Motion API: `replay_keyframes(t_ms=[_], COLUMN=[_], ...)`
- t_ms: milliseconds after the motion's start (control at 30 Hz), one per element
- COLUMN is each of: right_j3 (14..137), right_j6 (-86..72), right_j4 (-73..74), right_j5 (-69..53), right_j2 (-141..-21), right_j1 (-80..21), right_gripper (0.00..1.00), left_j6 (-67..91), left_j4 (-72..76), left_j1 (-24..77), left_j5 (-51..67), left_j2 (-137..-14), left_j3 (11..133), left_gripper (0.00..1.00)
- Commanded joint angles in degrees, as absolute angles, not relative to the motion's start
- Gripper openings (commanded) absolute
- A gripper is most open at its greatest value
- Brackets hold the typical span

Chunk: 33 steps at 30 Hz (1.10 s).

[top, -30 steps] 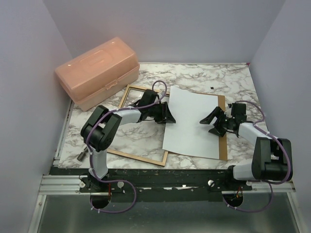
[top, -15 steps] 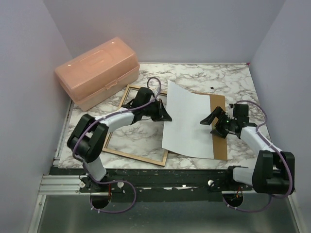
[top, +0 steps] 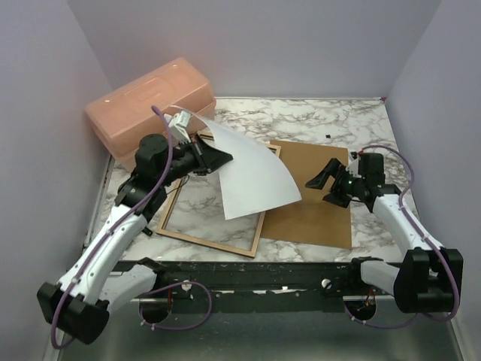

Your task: Put the photo into the frame

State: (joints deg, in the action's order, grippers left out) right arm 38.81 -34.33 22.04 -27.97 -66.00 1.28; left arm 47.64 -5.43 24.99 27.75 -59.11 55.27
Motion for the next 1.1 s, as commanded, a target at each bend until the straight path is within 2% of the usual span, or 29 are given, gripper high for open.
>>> replay_keyframes(t_ms=[0,367,467,700,800,967,1067], right_j3=[41.31,50.01,54.38,63.83,65.50,67.09,66.82], right_j6=[-36.43,-43.80,-44.78,-45.70,-45.57,-45.21,-44.87], right_j4=[23.55,18.80,20.02,26.30,28.25,32.32,33.29], right_j5=[-24.35,-10.71,-8.10,2.61,6.48,11.30,13.58], right_j2=[-67.52,-85.69,-92.35,-103.10,-104.43,-104.11,-101.54], right_j1=[-5.60,-30.66,-34.67,-41.98,-43.31,-43.65,-43.67], right_gripper=[0.98,0.83,0.82,0.66,0.53,0.10,0.00], left_j6=[42.84,36.76,35.72,33.58,33.34,32.23,31.90], left_j4=[-17.28,-29.33,-30.47,-30.59,-28.55,-28.79,-28.70], left_j1=[24.29,24.17,24.17,24.10,24.09,24.16,24.14], left_j5=[18.85,13.64,13.74,15.69,16.94,17.58,18.98], left_j2=[-49.53,-37.83,-36.67,-35.56,-34.18,-34.08,-34.62], left_j3=[59.08,69.40,69.95,69.14,67.75,67.75,67.60], left_gripper=[0.00,0.00,0.00,0.00,0.00,0.00,0.00])
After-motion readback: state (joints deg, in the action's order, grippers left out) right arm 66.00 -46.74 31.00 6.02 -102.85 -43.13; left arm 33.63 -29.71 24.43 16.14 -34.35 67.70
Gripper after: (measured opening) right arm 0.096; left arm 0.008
